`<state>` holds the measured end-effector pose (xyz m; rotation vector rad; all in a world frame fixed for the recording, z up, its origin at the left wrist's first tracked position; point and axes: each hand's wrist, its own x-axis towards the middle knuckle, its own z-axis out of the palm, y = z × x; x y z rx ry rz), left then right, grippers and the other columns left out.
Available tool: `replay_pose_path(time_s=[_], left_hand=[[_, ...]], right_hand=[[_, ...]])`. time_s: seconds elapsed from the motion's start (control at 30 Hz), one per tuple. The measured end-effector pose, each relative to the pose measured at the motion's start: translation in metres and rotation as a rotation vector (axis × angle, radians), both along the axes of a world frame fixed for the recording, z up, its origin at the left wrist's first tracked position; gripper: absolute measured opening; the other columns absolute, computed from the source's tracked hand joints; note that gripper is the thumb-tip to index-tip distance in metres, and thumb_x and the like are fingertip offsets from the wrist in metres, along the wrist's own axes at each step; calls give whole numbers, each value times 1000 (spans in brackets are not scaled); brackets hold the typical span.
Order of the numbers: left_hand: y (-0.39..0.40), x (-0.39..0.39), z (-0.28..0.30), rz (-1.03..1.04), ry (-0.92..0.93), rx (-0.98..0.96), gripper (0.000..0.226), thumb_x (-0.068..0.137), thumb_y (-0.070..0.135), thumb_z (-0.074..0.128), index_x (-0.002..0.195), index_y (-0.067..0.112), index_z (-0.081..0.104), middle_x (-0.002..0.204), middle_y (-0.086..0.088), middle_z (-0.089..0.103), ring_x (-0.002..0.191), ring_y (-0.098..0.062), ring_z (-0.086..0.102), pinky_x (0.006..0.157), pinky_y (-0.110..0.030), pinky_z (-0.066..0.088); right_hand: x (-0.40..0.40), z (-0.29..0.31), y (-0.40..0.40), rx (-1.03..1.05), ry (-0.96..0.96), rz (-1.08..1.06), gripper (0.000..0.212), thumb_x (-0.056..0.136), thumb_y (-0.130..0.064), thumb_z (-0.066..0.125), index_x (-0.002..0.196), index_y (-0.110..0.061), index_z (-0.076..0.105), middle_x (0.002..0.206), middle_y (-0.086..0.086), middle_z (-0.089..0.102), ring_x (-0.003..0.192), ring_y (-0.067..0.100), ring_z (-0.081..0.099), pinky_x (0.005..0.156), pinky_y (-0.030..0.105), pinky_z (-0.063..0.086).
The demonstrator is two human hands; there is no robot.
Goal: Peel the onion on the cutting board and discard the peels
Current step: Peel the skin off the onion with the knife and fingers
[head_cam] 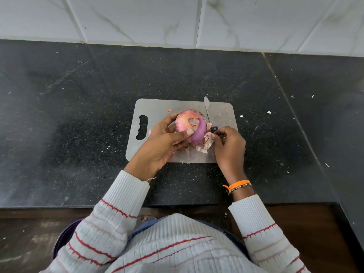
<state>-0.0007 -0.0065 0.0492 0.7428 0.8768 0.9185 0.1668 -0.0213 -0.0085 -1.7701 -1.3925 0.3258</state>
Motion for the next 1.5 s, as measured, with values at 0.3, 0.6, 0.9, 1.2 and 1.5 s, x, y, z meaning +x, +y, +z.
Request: replay_pose_path(time_s=[0.3, 0.6, 0.9, 1.2, 1.5], left_hand=[[2, 3, 0, -40, 70, 33, 52, 85, -1, 59, 132, 17, 48, 128, -10, 51, 110, -29, 60, 81, -34, 57], [4, 5, 2, -12, 156, 42, 40, 85, 1, 60, 122, 10, 49, 108, -3, 63, 86, -19, 67, 71, -28, 58], [4, 5, 3, -31, 182, 38, 42, 84, 1, 62, 124, 8, 50, 107, -4, 65, 79, -16, 68, 63, -24, 58], [3, 5, 1, -31, 198, 8, 44, 85, 2, 61, 127, 7, 48, 108, -5, 65, 79, -17, 69, 66, -26, 59], [1, 3, 0, -8, 182, -22, 40, 88, 4, 58, 127, 9, 49, 118, -10, 61, 89, -24, 66, 78, -33, 56]], right_hand=[[-12, 36, -4, 277, 165, 200, 12, 88, -4, 61, 97, -4, 69, 93, 4, 67, 88, 9, 63, 78, 17, 51], [-6, 38, -2, 346, 76, 269, 7, 81, -3, 70, 88, 0, 71, 85, 8, 68, 80, 7, 62, 74, 10, 48], [-1, 36, -2, 361, 20, 302, 2, 82, -2, 68, 82, -1, 69, 81, 8, 67, 75, 12, 63, 69, 21, 53], [-6, 33, 3, 328, -47, 265, 2, 83, -2, 63, 84, -2, 65, 82, 6, 63, 73, 11, 58, 66, 22, 51], [-9, 35, -6, 140, 444, 268, 10, 86, -10, 65, 96, -6, 67, 91, 3, 67, 86, 6, 64, 74, 15, 49]])
